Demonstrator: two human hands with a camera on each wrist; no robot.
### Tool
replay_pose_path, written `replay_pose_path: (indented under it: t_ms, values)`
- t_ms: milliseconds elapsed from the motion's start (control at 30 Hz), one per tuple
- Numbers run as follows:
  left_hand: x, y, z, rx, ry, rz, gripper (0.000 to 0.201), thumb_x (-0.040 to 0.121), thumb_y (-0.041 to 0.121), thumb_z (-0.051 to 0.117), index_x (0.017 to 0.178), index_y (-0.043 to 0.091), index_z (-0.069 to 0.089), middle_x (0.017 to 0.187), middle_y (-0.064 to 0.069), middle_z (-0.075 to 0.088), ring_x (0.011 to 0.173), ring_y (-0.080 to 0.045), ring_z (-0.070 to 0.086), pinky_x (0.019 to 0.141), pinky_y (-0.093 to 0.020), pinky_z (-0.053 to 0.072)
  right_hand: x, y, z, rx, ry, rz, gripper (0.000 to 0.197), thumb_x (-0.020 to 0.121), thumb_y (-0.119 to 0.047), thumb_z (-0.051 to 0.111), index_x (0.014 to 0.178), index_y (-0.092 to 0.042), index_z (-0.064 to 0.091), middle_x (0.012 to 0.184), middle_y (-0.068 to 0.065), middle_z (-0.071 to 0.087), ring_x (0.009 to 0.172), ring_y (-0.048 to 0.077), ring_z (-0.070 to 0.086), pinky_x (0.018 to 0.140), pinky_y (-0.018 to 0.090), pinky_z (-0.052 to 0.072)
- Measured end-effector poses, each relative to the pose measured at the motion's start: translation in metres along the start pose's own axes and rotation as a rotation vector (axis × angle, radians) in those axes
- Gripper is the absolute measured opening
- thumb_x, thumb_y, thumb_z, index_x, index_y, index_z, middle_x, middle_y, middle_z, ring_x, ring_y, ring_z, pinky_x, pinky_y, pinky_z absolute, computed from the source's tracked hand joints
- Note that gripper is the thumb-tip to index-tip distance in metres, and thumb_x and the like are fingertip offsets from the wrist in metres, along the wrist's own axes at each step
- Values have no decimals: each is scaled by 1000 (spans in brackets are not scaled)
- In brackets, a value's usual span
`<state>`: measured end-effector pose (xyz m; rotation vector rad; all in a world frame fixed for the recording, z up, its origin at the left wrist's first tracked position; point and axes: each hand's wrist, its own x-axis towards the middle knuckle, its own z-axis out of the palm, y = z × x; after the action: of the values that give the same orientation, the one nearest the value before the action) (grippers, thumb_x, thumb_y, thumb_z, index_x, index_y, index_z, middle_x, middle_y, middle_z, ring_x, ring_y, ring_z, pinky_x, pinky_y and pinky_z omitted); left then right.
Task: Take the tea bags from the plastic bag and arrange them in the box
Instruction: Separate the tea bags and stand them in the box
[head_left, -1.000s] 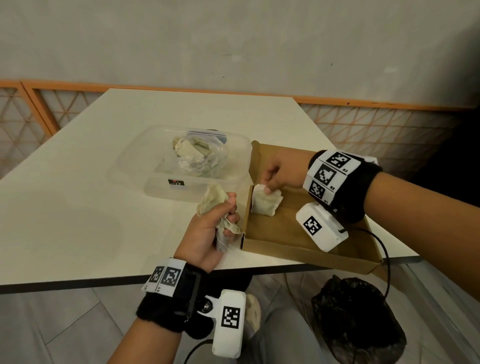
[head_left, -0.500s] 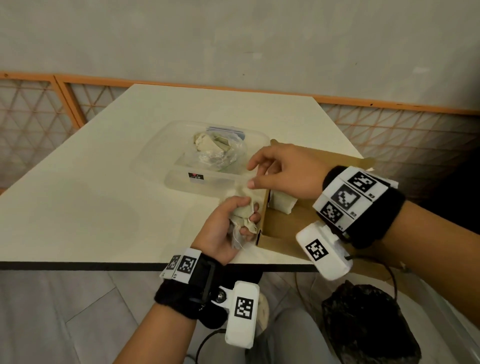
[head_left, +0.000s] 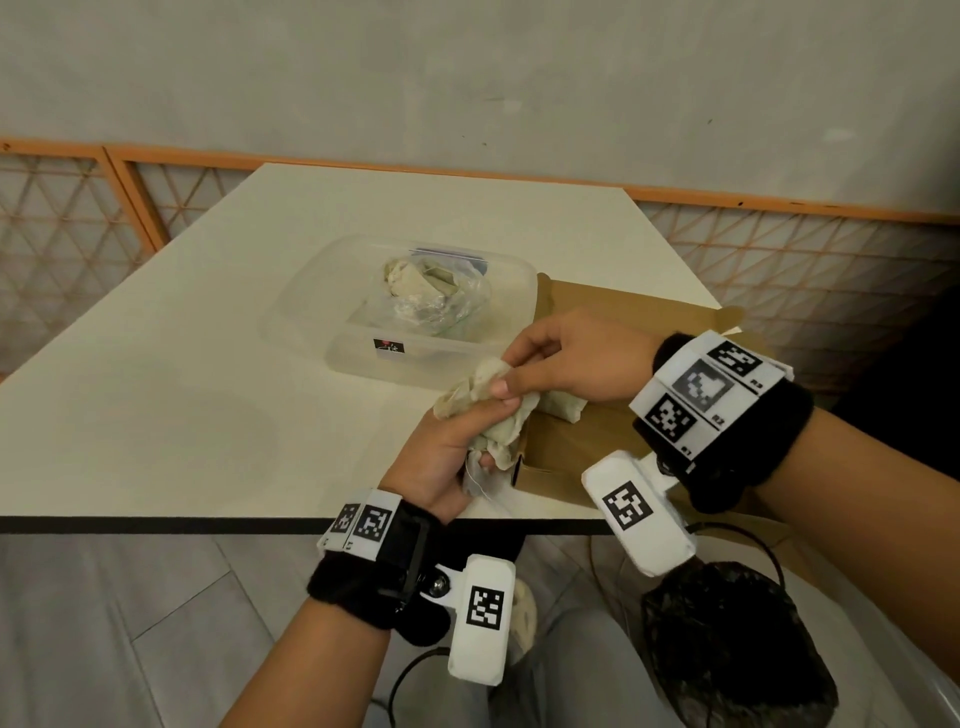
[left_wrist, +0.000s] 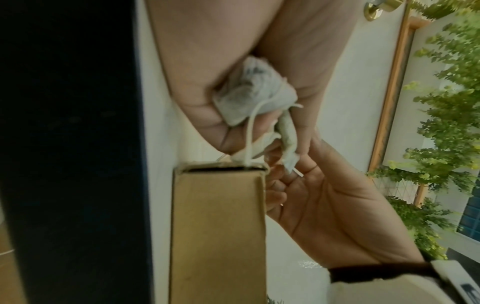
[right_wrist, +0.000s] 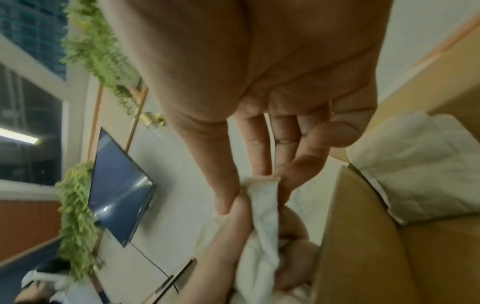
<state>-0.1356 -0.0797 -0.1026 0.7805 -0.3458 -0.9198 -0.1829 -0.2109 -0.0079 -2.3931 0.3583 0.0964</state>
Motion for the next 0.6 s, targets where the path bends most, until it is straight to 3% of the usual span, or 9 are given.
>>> replay_pose_path:
  t_ms: [67, 133, 267, 367, 467, 600]
  values:
    - [-1, 0, 1, 6, -3, 5, 23, 82, 5, 61, 104, 4, 64, 70, -3, 66, 46, -4, 55, 39, -13, 40, 1, 2, -3, 18, -12, 30, 24, 76, -34, 73, 94, -18, 71, 83, -8, 66, 74, 2, 57, 66, 12, 42]
    - [-1, 1, 1, -19, 10, -7, 26, 83, 5, 61, 110, 1, 59, 70, -5, 63, 43, -5, 53, 37, -14, 39, 1, 4, -7, 70, -7, 57, 15, 77, -28, 73, 88, -18, 70, 81, -3, 64, 72, 6, 56, 64, 15, 42]
    - [3, 3, -1, -34, 87, -57, 16, 78, 10, 66, 87, 5, 53, 57, -3, 47, 36, -5, 42, 33, -14, 33, 2, 13, -14, 187, 76, 107, 11, 77, -24, 73, 85, -17, 70, 83, 0, 67, 77, 11, 58, 72, 25, 46]
    - [4, 2, -2, -22, 100, -62, 11, 77, 11, 65, 81, 8, 55, 55, -1, 47, 39, -5, 43, 34, -13, 33, -1, 15, -13, 230, 22, 125, 18, 78, -23, 71, 92, -12, 71, 90, 6, 66, 81, 17, 54, 70, 27, 43]
    - [4, 3, -2, -62, 85, -72, 11, 80, 15, 63, 88, 10, 59, 64, -3, 51, 47, -4, 48, 34, -11, 34, -5, 15, -22, 95, 76, 128, 15, 79, -24, 71, 90, -14, 72, 83, -1, 67, 73, 10, 56, 62, 17, 42]
    - [7, 4, -4, -149, 102, -94, 16, 76, 19, 62, 90, 14, 57, 73, -1, 58, 55, -3, 51, 33, -11, 34, -12, 19, -48, -132, 216, 97, 5, 78, -24, 71, 78, -19, 71, 83, -1, 67, 78, 10, 57, 75, 24, 45]
